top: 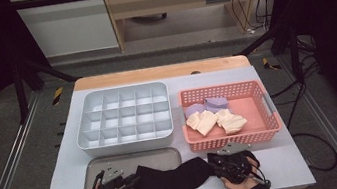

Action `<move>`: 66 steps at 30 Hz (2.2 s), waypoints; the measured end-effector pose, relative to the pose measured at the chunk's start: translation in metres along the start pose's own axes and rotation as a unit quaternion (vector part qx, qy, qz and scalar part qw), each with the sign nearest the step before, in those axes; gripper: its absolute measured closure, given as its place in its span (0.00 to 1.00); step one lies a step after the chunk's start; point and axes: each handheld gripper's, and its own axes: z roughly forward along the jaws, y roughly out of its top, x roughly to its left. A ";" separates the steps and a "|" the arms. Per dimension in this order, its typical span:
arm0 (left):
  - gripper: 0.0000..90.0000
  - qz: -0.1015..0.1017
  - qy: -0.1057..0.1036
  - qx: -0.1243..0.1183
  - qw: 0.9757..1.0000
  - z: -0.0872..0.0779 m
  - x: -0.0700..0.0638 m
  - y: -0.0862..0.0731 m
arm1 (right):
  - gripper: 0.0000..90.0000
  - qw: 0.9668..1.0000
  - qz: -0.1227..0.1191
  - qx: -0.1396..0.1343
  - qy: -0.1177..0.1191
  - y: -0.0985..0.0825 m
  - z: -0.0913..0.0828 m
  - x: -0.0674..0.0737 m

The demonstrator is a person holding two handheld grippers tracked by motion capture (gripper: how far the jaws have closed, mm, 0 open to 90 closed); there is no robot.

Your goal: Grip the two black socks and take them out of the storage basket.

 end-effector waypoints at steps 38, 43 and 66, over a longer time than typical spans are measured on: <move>0.84 0.002 0.001 -0.002 1.000 0.000 0.000 0.000 | 0.79 0.999 -0.005 -0.018 0.035 0.008 0.001 0.010; 0.86 0.002 0.003 -0.002 1.000 0.000 0.000 0.000 | 0.96 0.999 -0.002 0.004 0.037 0.005 0.007 0.007; 0.75 0.010 0.016 -0.046 0.999 -0.007 0.003 0.002 | 0.81 0.999 0.017 -0.037 -0.015 -0.001 -0.029 -0.008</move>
